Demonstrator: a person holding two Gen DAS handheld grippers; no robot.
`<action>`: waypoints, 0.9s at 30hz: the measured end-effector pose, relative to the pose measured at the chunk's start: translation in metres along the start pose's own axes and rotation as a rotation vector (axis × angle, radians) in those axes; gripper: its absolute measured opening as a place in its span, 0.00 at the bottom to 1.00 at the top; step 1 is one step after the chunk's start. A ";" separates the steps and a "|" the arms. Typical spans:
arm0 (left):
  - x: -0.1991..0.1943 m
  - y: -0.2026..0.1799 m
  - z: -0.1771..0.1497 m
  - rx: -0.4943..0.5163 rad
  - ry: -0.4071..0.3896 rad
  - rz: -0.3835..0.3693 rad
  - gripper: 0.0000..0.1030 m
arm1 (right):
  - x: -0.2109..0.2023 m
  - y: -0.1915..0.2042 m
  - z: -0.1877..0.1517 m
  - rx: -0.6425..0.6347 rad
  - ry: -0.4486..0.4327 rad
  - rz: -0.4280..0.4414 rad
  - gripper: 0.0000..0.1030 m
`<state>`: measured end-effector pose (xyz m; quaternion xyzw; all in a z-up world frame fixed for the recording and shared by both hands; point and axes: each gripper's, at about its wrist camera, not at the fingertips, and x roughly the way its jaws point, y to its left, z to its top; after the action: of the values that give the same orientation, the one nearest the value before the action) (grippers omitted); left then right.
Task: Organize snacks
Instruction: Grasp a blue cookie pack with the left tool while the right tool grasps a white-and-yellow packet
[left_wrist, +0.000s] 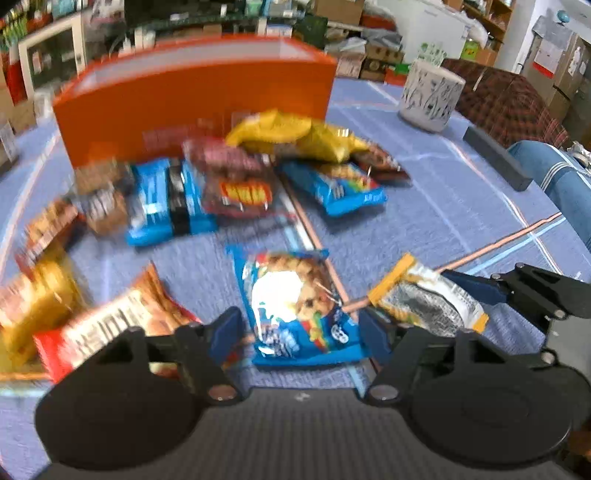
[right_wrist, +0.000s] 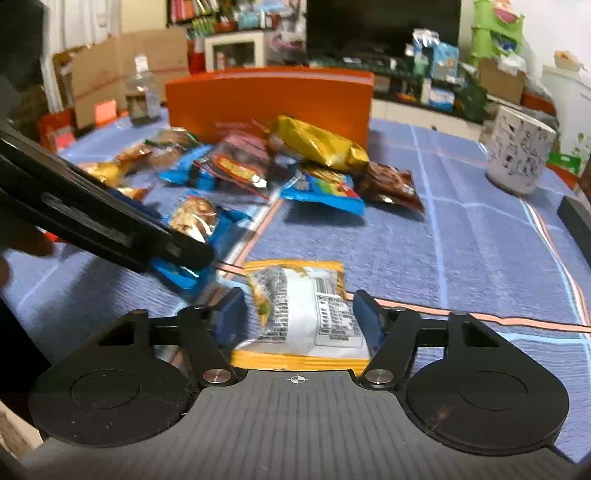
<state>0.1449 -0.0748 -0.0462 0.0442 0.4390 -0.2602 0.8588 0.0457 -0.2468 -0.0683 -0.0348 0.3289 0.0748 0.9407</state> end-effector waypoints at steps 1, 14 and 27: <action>-0.001 0.000 -0.002 0.001 -0.005 0.004 0.58 | -0.002 0.001 -0.001 0.001 -0.004 0.006 0.37; -0.051 0.037 -0.012 -0.062 -0.046 -0.070 0.33 | -0.030 -0.004 0.012 0.127 -0.052 0.083 0.25; -0.025 0.008 -0.012 0.038 -0.044 -0.015 0.64 | -0.004 0.005 -0.003 0.062 0.060 -0.021 0.94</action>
<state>0.1279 -0.0542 -0.0351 0.0516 0.4155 -0.2758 0.8652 0.0398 -0.2431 -0.0678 -0.0113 0.3586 0.0537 0.9319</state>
